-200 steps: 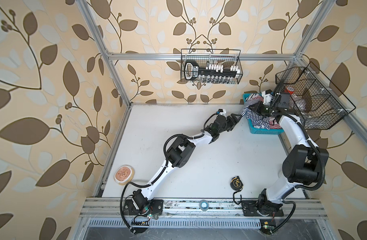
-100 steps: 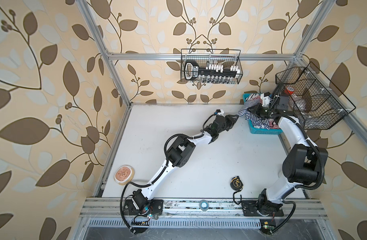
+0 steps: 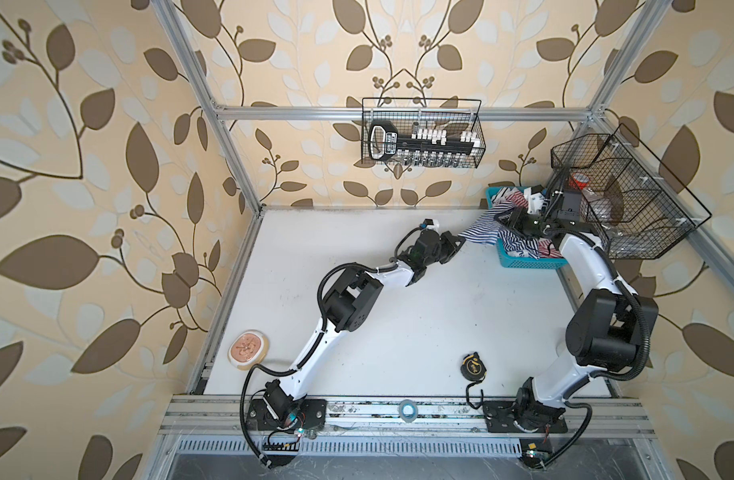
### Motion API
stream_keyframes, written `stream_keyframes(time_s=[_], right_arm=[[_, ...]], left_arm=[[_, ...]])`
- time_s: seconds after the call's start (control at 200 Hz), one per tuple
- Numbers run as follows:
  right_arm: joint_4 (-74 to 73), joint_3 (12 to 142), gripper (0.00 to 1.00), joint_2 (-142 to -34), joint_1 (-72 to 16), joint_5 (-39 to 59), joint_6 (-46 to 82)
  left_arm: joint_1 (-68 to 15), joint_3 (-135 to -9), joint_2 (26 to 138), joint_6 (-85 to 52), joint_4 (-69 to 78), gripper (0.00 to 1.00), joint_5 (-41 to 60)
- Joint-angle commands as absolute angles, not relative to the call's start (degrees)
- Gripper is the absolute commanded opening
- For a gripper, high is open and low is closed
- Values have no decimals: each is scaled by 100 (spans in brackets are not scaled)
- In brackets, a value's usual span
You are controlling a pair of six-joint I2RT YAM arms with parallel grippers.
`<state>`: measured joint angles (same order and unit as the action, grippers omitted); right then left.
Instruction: Fold and stack the tank tops
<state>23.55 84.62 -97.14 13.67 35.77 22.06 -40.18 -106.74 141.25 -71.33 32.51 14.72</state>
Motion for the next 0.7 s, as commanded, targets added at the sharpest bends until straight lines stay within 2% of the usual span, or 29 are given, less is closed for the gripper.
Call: stream_keyframes(time_s=[0.0, 0.26, 0.475, 0.55, 0.64, 0.695], right_arm=[[2493, 8384, 51, -9311, 1389, 3608, 2087], [2584, 7547, 43, -8329, 1284, 2945, 2031], [2731, 6671, 25, -7682, 1151, 2621, 1895], [2777, 6433, 25, -7547, 1036, 2538, 1834], [2836, 6199, 35, -7470, 933, 2333, 1783], [2868, 6091, 37, -7444, 932, 2224, 1775]], left_arm=[[-3813, -10752, 12939, -6205, 3040, 0, 1821], [-3563, -11931, 12655, -5528, 1900, 0, 2235], [-3487, -13068, 12525, -5061, 925, 0, 2283], [-3483, -13363, 12517, -5005, 686, 0, 2301], [-3484, -13465, 12466, -4976, 569, 0, 2318], [-3485, -13458, 12408, -4978, 500, 0, 2320]])
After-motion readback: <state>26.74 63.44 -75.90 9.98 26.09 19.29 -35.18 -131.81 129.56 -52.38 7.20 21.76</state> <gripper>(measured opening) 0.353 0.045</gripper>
